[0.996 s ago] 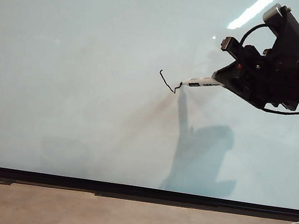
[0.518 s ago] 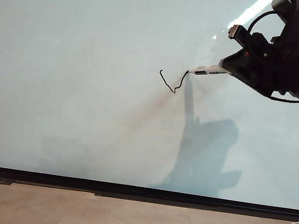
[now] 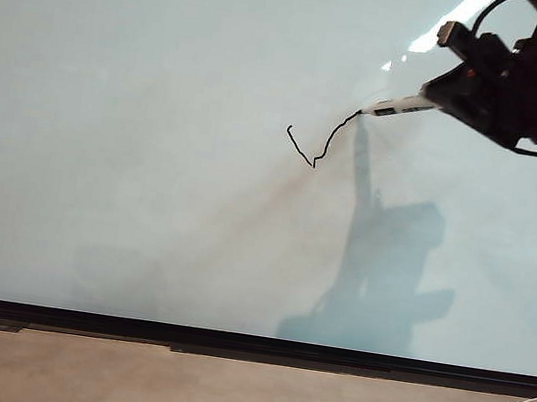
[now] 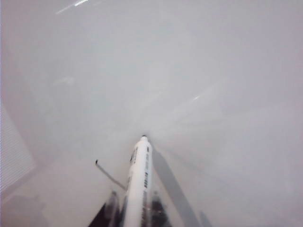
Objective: Pick up the pen on the shelf to the right of the whiteboard and draw a check mark.
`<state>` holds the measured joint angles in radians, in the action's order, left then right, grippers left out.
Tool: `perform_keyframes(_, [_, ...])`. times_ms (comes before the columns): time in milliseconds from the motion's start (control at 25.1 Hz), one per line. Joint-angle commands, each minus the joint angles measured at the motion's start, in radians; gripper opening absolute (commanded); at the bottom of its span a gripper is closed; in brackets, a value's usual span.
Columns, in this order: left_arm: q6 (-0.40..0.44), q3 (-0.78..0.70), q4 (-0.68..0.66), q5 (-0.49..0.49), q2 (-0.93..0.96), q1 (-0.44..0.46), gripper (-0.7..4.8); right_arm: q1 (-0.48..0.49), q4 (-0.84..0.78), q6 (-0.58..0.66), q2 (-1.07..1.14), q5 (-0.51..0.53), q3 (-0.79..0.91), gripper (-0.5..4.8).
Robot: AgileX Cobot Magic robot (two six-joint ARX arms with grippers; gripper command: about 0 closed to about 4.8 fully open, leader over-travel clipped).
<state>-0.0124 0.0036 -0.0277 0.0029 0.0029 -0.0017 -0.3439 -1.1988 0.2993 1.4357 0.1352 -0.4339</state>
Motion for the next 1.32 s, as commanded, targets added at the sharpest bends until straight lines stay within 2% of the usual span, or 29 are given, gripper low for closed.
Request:
perform_keyframes(40, [0.005,0.003,0.007,0.001,0.0,0.0,-0.04,0.009,-0.009,-0.01,-0.022,-0.025,-0.005,-0.05])
perform_keyframes(478, [0.005,0.003,0.006,0.0,0.0,0.0,-0.04,0.018,0.0,-0.019,-0.041,-0.021,-0.005,-0.05])
perform_keyframes(677, [0.005,0.003,0.006,0.0,0.0,0.0,-0.04,0.005,0.005,-0.019,-0.055,0.043,0.013,-0.06])
perform_keyframes(877, [0.005,0.003,0.006,0.0,0.0,0.0,-0.04,-0.058,0.004,-0.024,-0.129,-0.048,0.111,-0.06])
perform_keyframes(1116, [0.005,0.003,0.006,0.0,0.0,0.0,-0.05,-0.051,0.01,-0.055,-0.195,-0.087,0.199,-0.06])
perform_keyframes(1315, [0.005,0.003,0.006,0.001,0.0,0.0,-0.05,-0.018,0.074,-0.083,-0.238,-0.099,0.211,-0.06])
